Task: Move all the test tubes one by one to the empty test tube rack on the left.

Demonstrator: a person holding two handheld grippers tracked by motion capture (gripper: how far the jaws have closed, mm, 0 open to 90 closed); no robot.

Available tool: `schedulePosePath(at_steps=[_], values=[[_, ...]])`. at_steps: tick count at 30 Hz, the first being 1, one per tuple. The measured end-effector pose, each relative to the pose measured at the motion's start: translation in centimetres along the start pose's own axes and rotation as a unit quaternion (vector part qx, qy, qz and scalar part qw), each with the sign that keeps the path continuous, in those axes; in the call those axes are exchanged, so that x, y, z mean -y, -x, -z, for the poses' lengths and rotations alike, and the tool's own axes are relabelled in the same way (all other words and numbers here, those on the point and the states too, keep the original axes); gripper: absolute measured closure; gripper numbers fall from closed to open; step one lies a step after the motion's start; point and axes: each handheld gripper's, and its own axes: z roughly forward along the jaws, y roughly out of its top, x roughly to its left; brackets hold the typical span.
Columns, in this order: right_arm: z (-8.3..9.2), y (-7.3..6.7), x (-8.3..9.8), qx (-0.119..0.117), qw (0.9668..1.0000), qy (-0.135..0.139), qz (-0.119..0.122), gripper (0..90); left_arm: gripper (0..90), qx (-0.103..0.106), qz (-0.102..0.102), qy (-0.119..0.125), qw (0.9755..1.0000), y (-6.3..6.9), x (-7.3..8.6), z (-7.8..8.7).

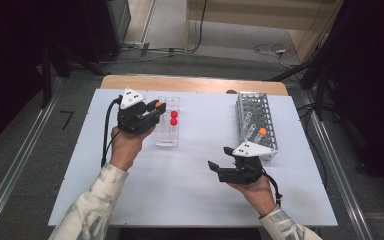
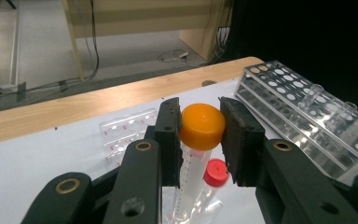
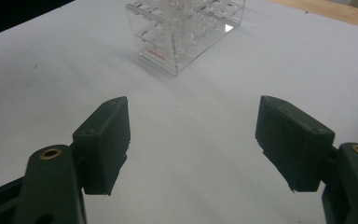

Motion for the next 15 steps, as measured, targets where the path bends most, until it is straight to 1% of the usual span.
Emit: schedulePosePath(at_steps=[1, 2, 4, 7, 8, 9, 15], values=[[0.0, 0.0, 0.0, 0.0, 1.0, 0.0, 0.0, 25.3, 69.5, 0.0, 0.0, 0.0, 1.0, 0.0, 0.0, 0.0], [0.0, 0.1, 0.0, 0.0, 1.0, 0.0, -0.001, 25.3, 69.5, -0.004, -0.002, 0.001, 1.0, -0.1, -0.2, -0.6], [0.0, 0.1, 0.1, 0.0, 1.0, 0.0, -0.001, 25.3, 69.5, -0.007, -0.001, 0.002, 1.0, -0.2, -0.3, -0.9], [0.1, 0.1, 0.1, 0.0, 1.0, 0.001, -0.001, 25.5, 69.5, -0.016, -0.008, -0.002, 0.9998, -0.1, -0.3, -1.9], [0.1, 0.1, 0.1, 0.0, 1.0, 0.001, -0.002, 25.6, 69.5, -0.016, -0.008, -0.002, 0.9998, -0.1, -0.3, -1.9], [0.1, 0.1, 0.1, 0.001, 1.0, 0.003, -0.002, 25.6, 69.4, -0.016, -0.009, -0.007, 0.9998, -0.1, -0.1, -2.3], [0.2, 0.1, 0.2, 0.001, 1.0, 0.003, -0.002, 26.1, 69.4, -0.017, -0.012, -0.005, 0.9998, -0.1, 0.2, -2.8]])
